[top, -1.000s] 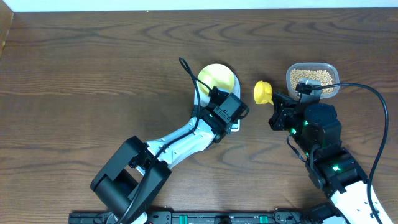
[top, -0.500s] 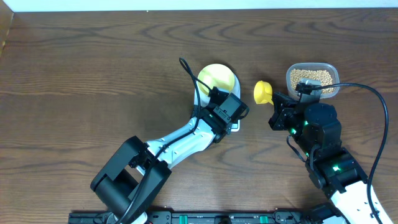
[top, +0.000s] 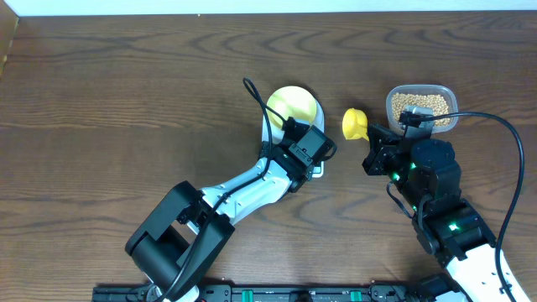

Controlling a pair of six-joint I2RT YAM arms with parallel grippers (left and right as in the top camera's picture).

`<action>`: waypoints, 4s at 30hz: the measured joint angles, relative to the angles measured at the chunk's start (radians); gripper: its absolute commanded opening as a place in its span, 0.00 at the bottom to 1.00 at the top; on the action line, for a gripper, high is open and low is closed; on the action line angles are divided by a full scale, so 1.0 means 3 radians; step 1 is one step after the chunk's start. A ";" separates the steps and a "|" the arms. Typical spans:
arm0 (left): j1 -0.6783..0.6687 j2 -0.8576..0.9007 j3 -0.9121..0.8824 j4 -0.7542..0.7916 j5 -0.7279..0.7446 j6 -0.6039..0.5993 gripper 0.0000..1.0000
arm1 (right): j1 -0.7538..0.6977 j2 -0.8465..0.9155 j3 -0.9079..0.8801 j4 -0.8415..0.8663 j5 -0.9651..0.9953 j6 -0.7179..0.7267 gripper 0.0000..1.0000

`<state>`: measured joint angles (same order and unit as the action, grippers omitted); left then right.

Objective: Scoop item into bowl and weigh 50g on scale

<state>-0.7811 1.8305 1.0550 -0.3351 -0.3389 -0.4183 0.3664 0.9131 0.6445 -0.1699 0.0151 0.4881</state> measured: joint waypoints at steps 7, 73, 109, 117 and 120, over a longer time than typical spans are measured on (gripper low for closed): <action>0.0000 0.0003 0.0000 0.0024 -0.0013 0.0000 0.84 | 0.0000 0.0000 0.0000 0.0006 0.0000 0.0000 0.01; -0.0009 0.0008 0.0000 0.0008 -0.0155 0.0088 0.84 | 0.0000 0.0000 0.0000 0.0081 -0.0001 0.0000 0.01; -0.0053 -0.0009 0.0000 -0.0043 -0.0131 0.0089 0.84 | 0.0000 0.0000 0.0000 0.0069 0.0000 0.0000 0.01; -0.0053 -0.0011 0.0000 -0.0043 -0.0109 0.0100 0.84 | 0.0000 0.0000 0.0000 0.0067 0.0000 0.0000 0.01; -0.0053 -0.0011 0.0000 -0.0048 -0.0111 0.0108 0.84 | 0.0000 0.0000 0.0000 0.0069 0.0000 0.0000 0.01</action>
<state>-0.7971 1.8271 1.0550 -0.3496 -0.3721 -0.3859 0.3664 0.9131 0.6445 -0.1493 0.0151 0.4881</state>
